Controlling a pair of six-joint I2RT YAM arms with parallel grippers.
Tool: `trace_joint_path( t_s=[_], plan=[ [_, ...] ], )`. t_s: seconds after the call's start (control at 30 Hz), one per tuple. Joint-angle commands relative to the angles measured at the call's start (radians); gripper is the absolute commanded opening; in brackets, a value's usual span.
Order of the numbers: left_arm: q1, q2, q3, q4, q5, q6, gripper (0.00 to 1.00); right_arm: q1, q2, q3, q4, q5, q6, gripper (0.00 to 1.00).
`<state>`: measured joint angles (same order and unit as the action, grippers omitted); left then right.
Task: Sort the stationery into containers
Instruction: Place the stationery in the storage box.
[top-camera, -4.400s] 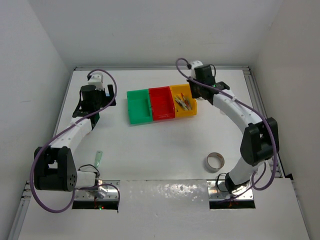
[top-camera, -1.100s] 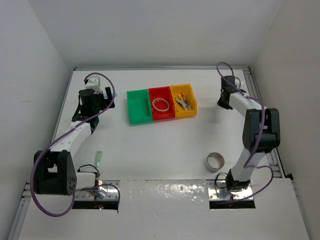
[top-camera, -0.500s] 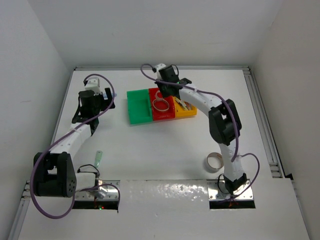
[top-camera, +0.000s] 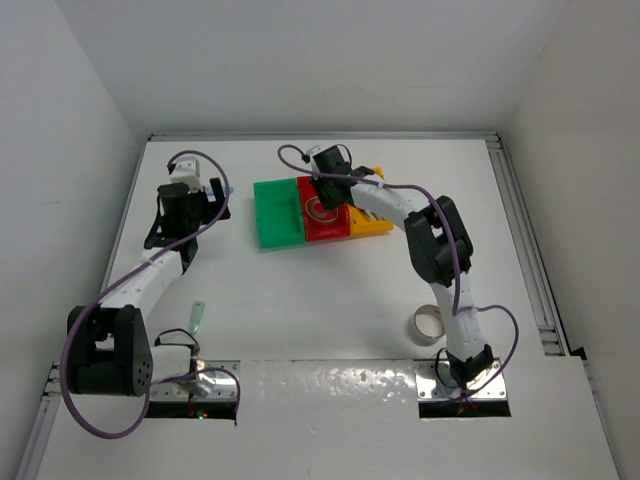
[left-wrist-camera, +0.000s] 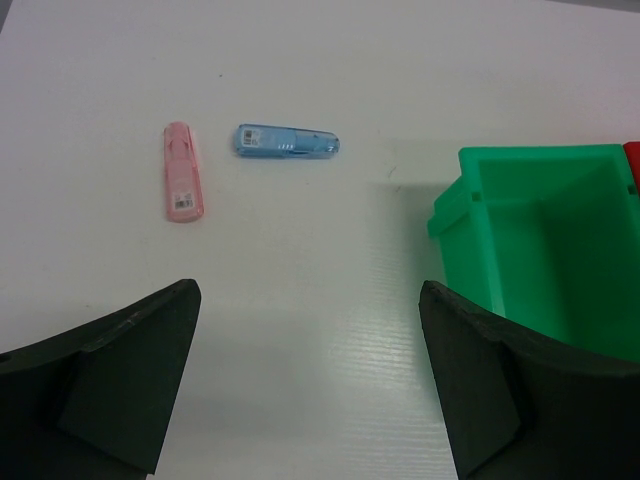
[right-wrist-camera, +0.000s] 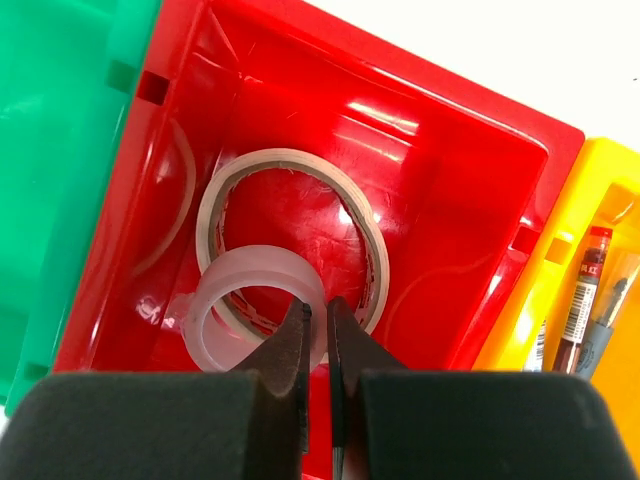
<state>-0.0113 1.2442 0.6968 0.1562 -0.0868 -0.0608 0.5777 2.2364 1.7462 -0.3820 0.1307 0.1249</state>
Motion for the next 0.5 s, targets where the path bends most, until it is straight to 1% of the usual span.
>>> trace_joint_path(
  t_s=[0.0,0.13,0.17,0.23,0.27,0.47],
  plan=[
    [0.010,-0.020,0.001,0.046,-0.001,-0.002,0.89,0.004,0.009,-0.007,0.071,0.036,0.013,0.02],
    [0.010,-0.019,-0.002,0.051,0.004,-0.005,0.89,0.004,0.023,0.010,0.078,0.046,-0.007,0.05],
    [0.010,-0.020,-0.003,0.051,0.005,-0.007,0.89,0.005,0.020,0.001,0.095,0.046,-0.013,0.07],
    [0.010,-0.020,-0.003,0.049,0.004,-0.007,0.89,0.008,0.014,-0.011,0.110,0.052,-0.031,0.15],
    [0.008,-0.020,-0.006,0.049,0.004,-0.007,0.89,0.008,0.012,-0.014,0.114,0.053,-0.036,0.17],
    [0.010,-0.022,-0.003,0.049,0.007,-0.002,0.89,0.013,-0.014,-0.027,0.135,0.052,-0.059,0.27]
  ],
)
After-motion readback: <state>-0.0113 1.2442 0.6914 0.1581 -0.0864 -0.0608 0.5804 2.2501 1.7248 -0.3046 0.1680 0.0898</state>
